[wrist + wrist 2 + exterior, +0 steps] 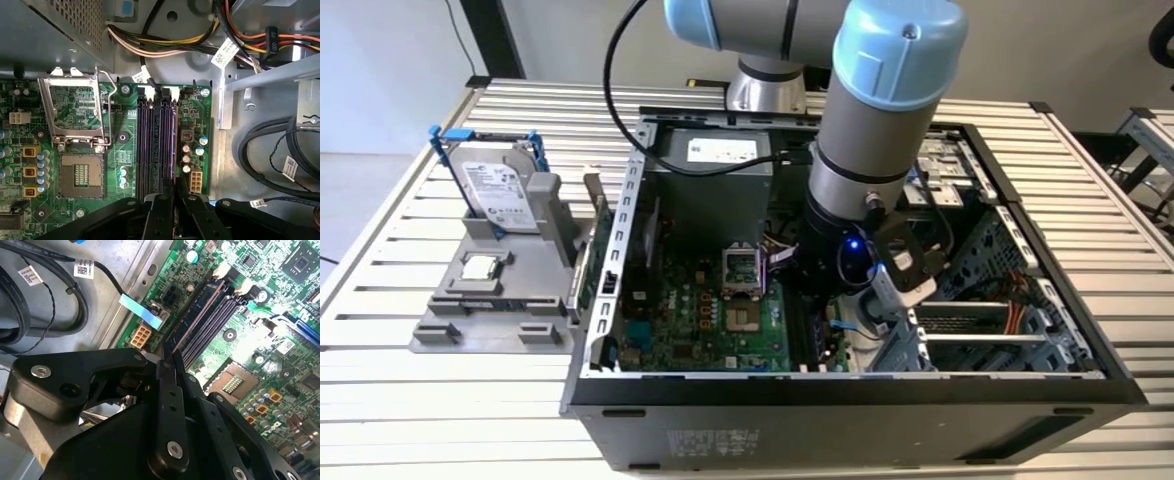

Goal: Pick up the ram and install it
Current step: 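Insert the ram into the slot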

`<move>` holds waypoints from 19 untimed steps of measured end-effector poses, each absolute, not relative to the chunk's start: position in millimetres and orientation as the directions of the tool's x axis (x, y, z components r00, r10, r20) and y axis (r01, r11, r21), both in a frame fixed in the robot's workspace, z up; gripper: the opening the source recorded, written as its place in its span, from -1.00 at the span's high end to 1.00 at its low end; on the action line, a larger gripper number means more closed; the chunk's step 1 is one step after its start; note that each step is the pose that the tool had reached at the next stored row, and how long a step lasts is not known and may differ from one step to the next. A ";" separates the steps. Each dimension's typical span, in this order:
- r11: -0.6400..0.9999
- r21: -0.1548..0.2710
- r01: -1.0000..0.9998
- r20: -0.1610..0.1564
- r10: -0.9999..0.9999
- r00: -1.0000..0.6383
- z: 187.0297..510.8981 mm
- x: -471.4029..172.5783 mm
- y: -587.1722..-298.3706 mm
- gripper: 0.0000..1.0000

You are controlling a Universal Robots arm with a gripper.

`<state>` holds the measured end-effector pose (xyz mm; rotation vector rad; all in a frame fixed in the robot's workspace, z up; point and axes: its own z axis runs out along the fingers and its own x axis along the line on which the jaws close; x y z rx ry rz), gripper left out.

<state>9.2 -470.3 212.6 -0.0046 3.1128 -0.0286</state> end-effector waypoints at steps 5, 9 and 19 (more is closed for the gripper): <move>1.000 -0.022 -0.003 -0.029 -0.003 -1.000 210.6 9.4 -469.7 1.00; 1.000 -0.022 -0.003 -0.029 -0.003 -1.000 208.5 9.5 -469.6 1.00; 1.000 -0.022 -0.003 -0.029 -0.004 -1.000 208.4 9.6 -469.4 -1.00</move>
